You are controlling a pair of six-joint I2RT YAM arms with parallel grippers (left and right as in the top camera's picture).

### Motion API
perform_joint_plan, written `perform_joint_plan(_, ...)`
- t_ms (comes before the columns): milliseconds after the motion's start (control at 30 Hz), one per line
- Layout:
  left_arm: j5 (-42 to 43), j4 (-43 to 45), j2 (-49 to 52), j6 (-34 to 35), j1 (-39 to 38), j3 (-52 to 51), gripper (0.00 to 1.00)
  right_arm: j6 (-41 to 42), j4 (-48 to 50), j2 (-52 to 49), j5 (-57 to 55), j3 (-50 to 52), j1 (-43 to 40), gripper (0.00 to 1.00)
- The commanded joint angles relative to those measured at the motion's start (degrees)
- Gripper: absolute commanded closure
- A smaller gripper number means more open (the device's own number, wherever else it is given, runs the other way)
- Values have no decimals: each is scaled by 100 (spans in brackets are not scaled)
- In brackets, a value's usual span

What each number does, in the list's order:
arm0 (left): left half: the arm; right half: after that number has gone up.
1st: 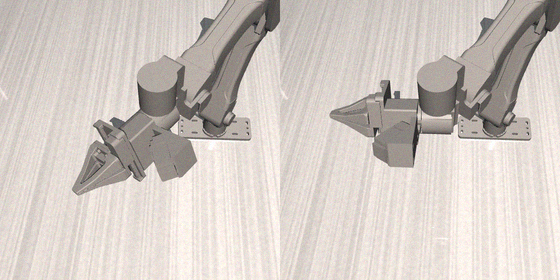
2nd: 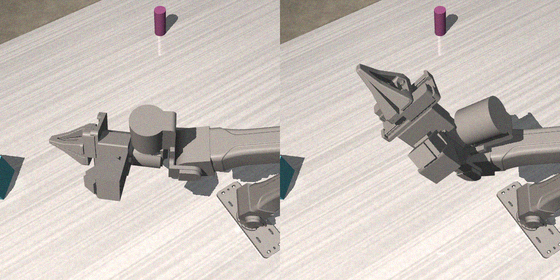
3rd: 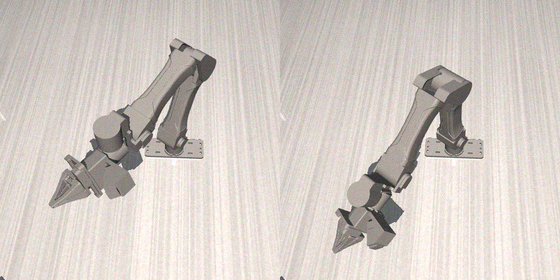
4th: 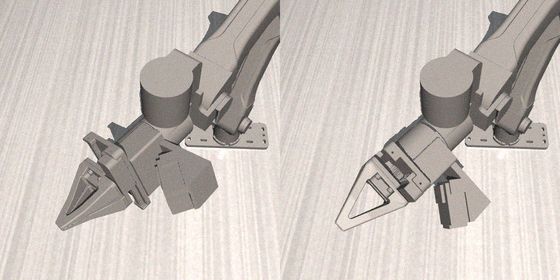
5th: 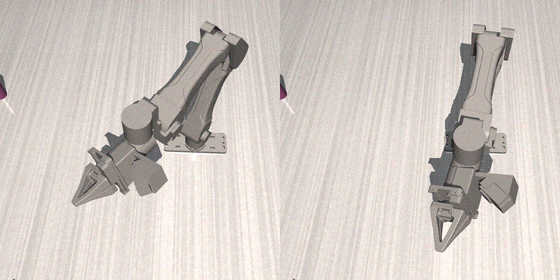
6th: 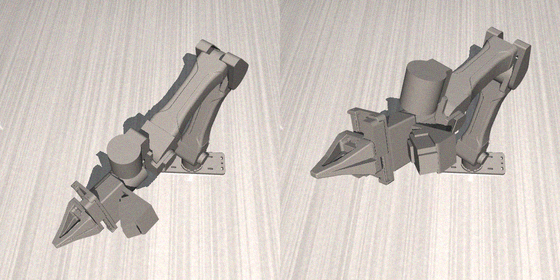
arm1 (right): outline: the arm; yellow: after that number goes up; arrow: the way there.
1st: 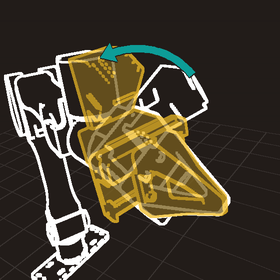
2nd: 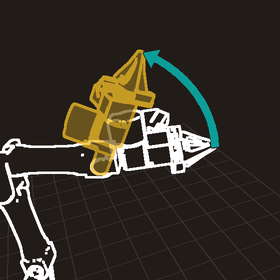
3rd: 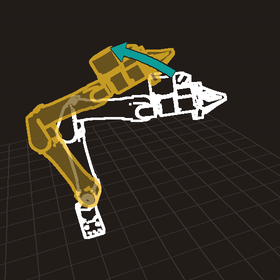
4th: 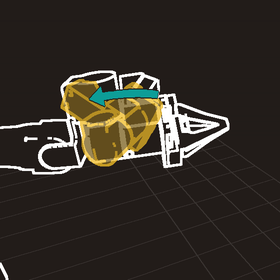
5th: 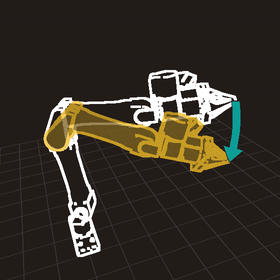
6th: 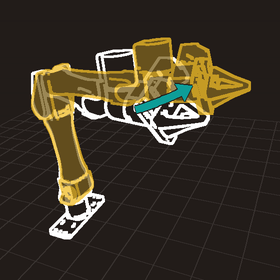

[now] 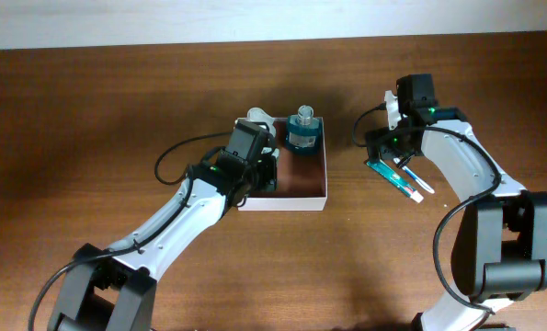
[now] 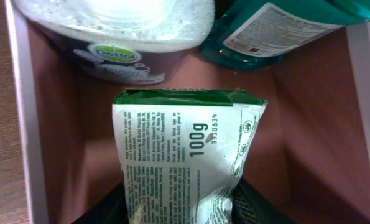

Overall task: Pack container
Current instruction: 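Lower the soap bar into the box and open the left gripper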

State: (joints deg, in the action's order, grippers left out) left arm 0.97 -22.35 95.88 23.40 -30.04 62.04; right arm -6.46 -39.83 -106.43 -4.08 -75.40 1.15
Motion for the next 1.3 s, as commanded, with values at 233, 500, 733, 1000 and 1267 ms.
perform_joint_plan(233, -579, -280, 4, 37, 4, 48, 65, -17, 2, 94, -50, 31, -15, 2)
perform_joint_plan(500, -479, -219, 0, 79, 4, 55, 36, -17, 2, 94, -50, 31, -15, 2)
perform_joint_plan(733, -334, -658, -310, 74, 9, 503, 31, -17, 0, 94, -50, 31, -15, 1)
perform_joint_plan(1000, -1093, -1878, -1703, -9, 275, 990, 38, -17, 2, 94, -50, 31, -15, 2)
perform_joint_plan(1267, -1088, -2761, -1569, 98, 1069, 566, 47, -17, 2, 94, -50, 31, -15, 1)
